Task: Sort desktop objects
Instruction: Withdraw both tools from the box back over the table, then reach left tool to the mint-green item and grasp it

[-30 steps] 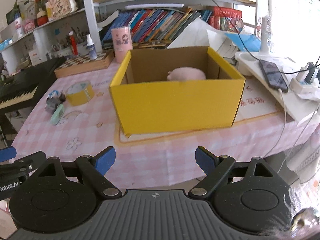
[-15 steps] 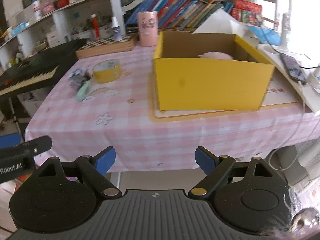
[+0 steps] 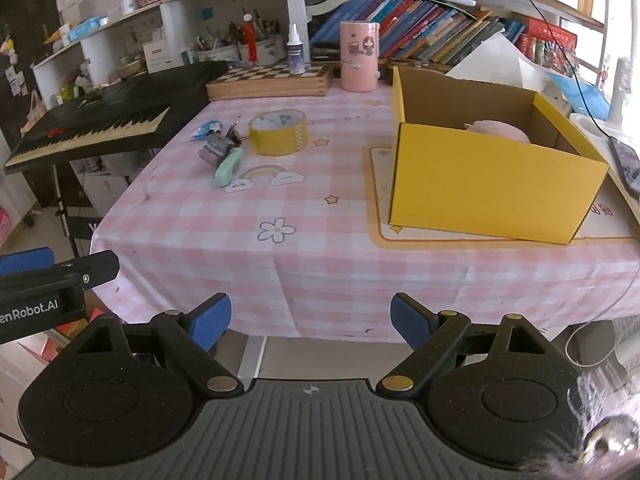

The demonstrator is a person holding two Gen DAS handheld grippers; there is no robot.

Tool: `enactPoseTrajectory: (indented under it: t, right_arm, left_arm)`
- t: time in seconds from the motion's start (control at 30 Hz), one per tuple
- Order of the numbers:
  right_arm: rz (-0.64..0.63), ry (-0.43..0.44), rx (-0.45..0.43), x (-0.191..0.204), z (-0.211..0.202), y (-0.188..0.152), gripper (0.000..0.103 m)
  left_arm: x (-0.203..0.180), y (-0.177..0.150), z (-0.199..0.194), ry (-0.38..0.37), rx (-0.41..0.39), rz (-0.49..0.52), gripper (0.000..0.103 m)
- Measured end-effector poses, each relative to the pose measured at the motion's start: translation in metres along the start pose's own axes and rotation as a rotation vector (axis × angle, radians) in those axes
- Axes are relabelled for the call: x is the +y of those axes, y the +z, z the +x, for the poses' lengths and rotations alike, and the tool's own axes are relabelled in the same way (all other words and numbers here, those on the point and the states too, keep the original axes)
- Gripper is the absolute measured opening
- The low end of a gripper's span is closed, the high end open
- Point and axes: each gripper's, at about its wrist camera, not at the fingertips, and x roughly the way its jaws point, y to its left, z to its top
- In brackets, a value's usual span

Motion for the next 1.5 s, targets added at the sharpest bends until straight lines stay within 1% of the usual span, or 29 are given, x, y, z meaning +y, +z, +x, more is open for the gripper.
enactPoseTrajectory:
  t: [0.17,0.2,0.3,0.4,0.53,0.77,0.93,1.17,1.3,1.5]
  right_arm:
    - [-0.02,0.001,0.012,0.003,0.002,-0.002,0.086]
    - [-0.018,0.001,0.014,0.002,0.002,-0.003,0.083]
    - [-0.004,-0.003,0.013,-0.002,0.003,-0.001,0.082]
    - [0.007,-0.005,0.016,-0.005,0.006,0.0,0.077]
    - [0.008,-0.001,0.023,-0.006,0.013,0.003,0.074]
    - [-0.01,0.01,0.025,-0.005,0.031,0.017,0.074]
    - [-0.018,0.014,0.022,-0.007,0.048,0.036,0.074]
    - [-0.047,0.031,-0.005,-0.01,0.071,0.068,0.074]
    - [-0.054,0.04,-0.036,-0.013,0.082,0.087,0.074]
    - [-0.054,0.082,-0.043,-0.017,0.102,0.116,0.074]
  left_arm:
    - [-0.003,0.0,0.007,-0.015,0.012,0.002,0.077]
    - [-0.004,0.0,0.008,-0.019,0.015,0.005,0.077]
    - [-0.008,0.001,0.012,-0.029,0.021,0.015,0.077]
    - [-0.009,0.001,0.016,-0.035,0.029,0.018,0.077]
    - [-0.008,0.004,0.023,-0.038,0.032,0.011,0.077]
    - [-0.006,0.012,0.04,-0.037,0.037,-0.004,0.077]
    - [-0.005,0.026,0.057,-0.022,0.028,-0.017,0.077]
    - [-0.007,0.041,0.085,-0.006,0.055,-0.029,0.077]
    - [-0.01,0.052,0.096,-0.013,0.042,-0.028,0.075]
    - [-0.019,0.066,0.117,-0.021,0.072,-0.004,0.075]
